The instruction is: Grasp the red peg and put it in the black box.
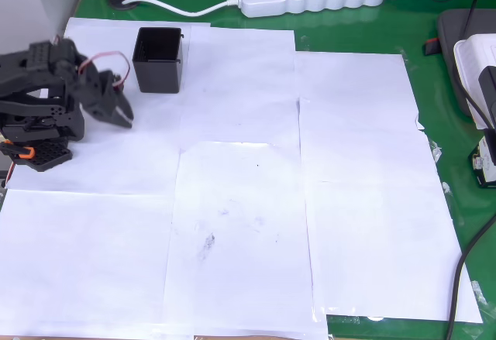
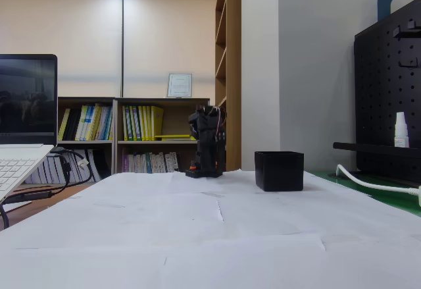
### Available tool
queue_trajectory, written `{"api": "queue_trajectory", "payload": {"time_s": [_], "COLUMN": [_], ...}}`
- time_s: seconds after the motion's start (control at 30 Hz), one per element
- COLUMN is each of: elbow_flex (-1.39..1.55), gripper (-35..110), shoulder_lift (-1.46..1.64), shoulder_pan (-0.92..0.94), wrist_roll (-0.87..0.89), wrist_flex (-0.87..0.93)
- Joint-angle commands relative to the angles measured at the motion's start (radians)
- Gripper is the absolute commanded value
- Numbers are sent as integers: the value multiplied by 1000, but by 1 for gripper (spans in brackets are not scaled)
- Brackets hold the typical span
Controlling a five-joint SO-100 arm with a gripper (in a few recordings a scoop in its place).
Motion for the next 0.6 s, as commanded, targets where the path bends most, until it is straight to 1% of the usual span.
{"api": "queue_trajectory", "payload": {"time_s": [0.0, 0.1, 0.17, 0.2, 0.27, 0.4, 0.47, 0.57], "elbow_flex": [-40, -40, -40, -40, -40, -40, -40, -40], "gripper": [0, 0, 0, 0, 0, 0, 0, 0], "shoulder_lift": [-69, -69, -69, -69, -112, -169, -196, -196], "shoulder_pan": [29, 52, 74, 83, 117, 189, 190, 176], "wrist_roll": [-64, -87, -71, -51, -57, -57, -80, -84], "wrist_flex": [18, 41, 54, 69, 126, 179, 227, 227]}}
